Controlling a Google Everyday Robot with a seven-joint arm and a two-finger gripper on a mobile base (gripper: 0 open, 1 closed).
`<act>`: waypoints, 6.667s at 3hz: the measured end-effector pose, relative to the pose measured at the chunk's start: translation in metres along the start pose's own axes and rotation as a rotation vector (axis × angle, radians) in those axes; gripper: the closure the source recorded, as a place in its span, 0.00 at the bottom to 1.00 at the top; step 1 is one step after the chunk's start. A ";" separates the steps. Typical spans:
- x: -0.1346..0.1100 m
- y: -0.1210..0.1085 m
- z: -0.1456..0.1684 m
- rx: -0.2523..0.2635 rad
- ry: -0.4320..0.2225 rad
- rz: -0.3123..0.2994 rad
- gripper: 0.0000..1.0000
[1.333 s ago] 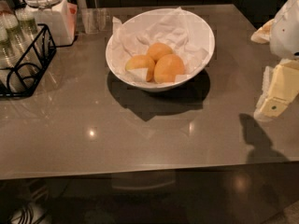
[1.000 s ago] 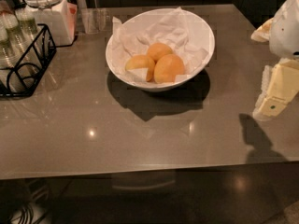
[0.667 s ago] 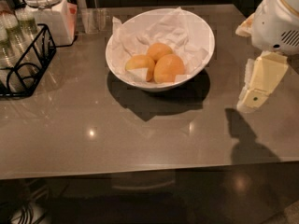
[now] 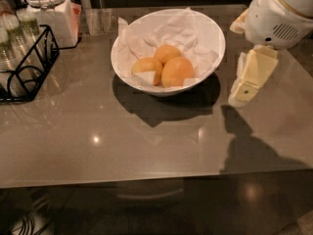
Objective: Pick orange from white bowl
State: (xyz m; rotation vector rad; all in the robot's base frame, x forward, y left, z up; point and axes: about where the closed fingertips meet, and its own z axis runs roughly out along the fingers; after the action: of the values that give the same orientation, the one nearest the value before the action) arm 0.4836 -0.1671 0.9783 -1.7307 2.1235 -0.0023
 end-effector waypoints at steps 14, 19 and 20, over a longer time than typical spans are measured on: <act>-0.074 -0.101 0.138 -0.160 -0.188 0.244 0.31; -0.059 -0.091 0.177 -0.260 -0.161 0.305 0.72; -0.058 -0.090 0.178 -0.259 -0.163 0.306 0.95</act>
Offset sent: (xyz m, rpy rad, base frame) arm 0.0322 0.0305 -0.0049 0.0583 0.0217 0.0364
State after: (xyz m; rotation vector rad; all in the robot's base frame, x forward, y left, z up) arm 0.6310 -0.0900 0.8543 -1.4582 2.3206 0.5014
